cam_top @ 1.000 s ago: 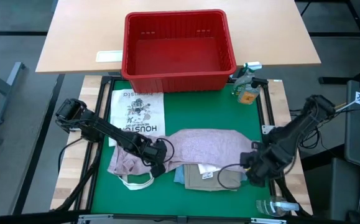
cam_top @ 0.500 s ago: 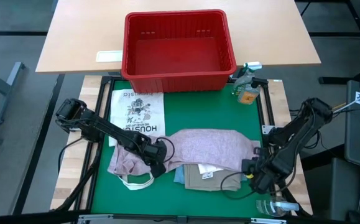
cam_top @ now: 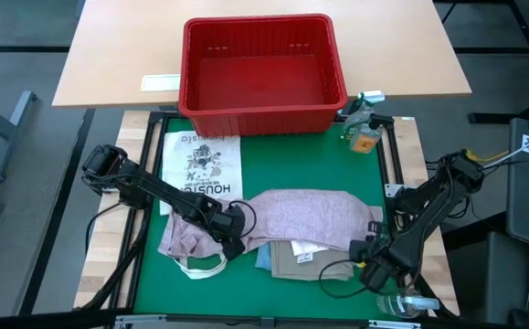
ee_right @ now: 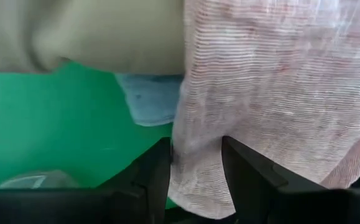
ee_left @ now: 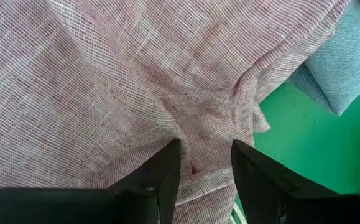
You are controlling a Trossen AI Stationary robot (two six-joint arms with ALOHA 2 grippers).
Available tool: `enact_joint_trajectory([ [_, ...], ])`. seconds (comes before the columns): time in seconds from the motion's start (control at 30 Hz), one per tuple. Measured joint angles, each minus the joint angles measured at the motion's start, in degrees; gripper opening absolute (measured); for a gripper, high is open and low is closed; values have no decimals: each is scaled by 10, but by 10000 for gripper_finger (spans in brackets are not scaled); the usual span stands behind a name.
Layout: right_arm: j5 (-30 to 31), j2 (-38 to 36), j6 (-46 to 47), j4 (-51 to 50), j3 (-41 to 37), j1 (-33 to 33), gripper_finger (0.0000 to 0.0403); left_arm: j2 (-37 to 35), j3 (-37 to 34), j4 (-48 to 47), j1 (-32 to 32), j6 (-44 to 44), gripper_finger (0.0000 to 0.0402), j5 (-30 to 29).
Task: Fold laundry
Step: Fold the pink polo
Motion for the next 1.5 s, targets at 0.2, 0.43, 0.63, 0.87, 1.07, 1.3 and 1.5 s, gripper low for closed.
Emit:
enact_joint_trajectory([
  [0.2, 1, 43, 0, -20, 0, 0, 145, 0, 0, 0, 0, 0, 137, 0],
  [0.43, 9, 83, -4, -21, 0, 0, 145, 0, 0, 0, 0, 0, 137, -1],
  [0.63, 16, 103, -4, -24, 0, 0, 144, 0, 0, 0, 0, 0, 137, -1],
  [0.87, 15, 105, -4, -50, 0, 0, 63, 0, 0, 1, 0, 0, 137, -2],
  [1.07, 8, 105, -6, -108, 0, 0, 20, 0, 0, 2, -1, 0, 137, -12],
  [1.3, -18, 105, -47, -164, 17, 0, 11, 0, 0, 2, -3, 0, 137, -29],
  [1.5, 39, 105, -66, -242, 81, -1, 15, 0, 0, 24, -4, -1, 137, -26],
])
